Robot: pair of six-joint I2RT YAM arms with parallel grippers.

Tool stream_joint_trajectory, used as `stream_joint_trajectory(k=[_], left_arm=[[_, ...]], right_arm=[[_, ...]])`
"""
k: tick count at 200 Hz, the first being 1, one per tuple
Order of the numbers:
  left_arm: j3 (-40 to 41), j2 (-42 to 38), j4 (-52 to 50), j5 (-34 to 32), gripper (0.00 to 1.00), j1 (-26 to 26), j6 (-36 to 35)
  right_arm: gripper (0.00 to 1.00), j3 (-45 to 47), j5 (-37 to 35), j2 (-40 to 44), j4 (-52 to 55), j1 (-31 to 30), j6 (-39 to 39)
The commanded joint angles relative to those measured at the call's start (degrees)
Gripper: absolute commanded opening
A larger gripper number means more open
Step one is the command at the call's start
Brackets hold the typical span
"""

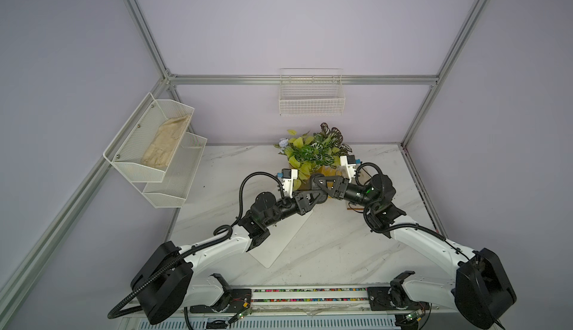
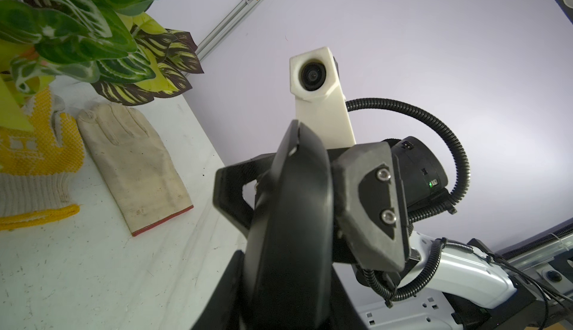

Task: Insert the wireless mouse receiver into the laptop
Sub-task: Pick up the mouse from the center of the board.

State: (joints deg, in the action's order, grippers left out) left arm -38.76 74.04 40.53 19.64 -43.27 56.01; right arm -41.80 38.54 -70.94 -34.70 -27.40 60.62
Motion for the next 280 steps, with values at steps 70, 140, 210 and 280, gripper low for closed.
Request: stream_joint_trajectory(k=[70,140,210,280], left_arm=[[-1.4,-1.52,5.64,-4.0,0.11,-0.24,0.87],[-2.59,0.48,6.0,-0.86,0.12,-0.28,2.17],[-2.28,0.35,6.17,-1.63,0.44,-0.22,2.01],[-1.65,-0.45,7.21,-2.59,0.67,-0.24,1.22]], right_arm=[[0.54,2.42,-0.4,2.93,-3.37,-0.34,0.21],[0.4,2.51,-0.72,2.61,-4.85,-0.34,0.55],[0.27,2.7,-1.08,3.07,-4.68,-0.3,0.73],[0.21,2.68,-1.1,2.99,-3.89,-0.27,0.55]])
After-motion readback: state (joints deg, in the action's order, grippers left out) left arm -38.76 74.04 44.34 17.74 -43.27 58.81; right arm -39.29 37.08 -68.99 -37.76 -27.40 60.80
